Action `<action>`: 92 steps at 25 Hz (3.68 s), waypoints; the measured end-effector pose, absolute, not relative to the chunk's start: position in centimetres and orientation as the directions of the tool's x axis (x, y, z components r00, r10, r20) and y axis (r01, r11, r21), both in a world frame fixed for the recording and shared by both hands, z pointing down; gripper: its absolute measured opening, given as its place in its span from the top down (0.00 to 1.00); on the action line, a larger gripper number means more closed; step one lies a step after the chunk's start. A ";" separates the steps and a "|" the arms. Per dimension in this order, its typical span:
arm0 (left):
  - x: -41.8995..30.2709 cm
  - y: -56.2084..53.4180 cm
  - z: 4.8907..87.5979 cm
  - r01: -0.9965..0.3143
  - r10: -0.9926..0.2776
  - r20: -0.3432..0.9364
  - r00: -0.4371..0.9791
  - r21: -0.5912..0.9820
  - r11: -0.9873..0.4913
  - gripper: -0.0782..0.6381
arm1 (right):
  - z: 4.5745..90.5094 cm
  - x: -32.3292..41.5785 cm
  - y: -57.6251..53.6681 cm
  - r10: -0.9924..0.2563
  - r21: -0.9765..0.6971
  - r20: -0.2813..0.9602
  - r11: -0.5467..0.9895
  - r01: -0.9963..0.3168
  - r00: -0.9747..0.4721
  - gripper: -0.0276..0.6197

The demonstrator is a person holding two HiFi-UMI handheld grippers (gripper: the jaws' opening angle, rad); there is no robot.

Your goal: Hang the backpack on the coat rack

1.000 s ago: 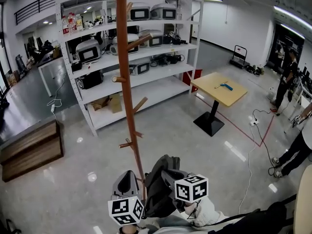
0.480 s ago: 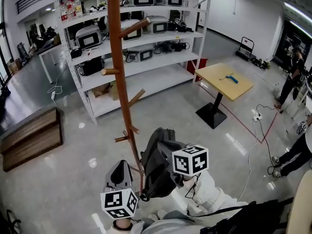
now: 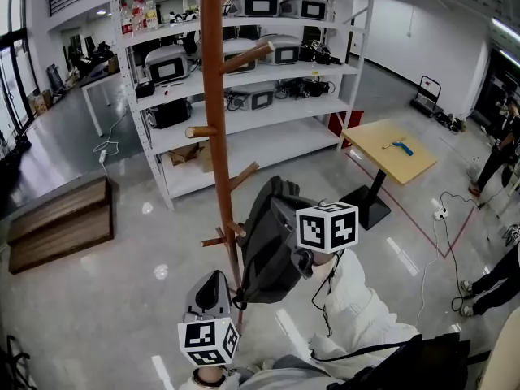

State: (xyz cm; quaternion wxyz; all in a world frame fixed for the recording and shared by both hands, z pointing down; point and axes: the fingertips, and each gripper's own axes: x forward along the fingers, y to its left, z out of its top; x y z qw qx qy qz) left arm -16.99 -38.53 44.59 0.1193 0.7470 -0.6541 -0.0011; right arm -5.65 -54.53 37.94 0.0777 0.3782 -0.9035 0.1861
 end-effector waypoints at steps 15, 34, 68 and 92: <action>-17.9 -39.6 45.0 -0.982 -0.979 0.169 0.110 0.169 -0.081 0.89 | 36.1 -9.1 -58.9 -0.635 -0.246 0.273 0.680 -0.690 -0.723 0.92; -18.6 -39.0 46.1 -0.983 -0.980 0.187 0.069 0.182 -0.035 0.89 | 38.7 -13.0 -56.4 -0.572 -0.029 0.343 0.786 -0.617 -0.745 0.92; -17.4 -37.5 47.3 -0.983 -0.972 0.227 0.067 0.181 -0.025 0.89 | 41.0 -13.4 -55.5 -0.636 0.080 0.254 0.765 -0.639 -0.729 0.90; -15.6 -34.8 46.7 -0.971 -0.963 0.199 0.180 0.194 -0.141 0.89 | 46.6 -4.9 -45.8 -0.784 -0.202 0.274 0.520 -0.830 -0.557 0.94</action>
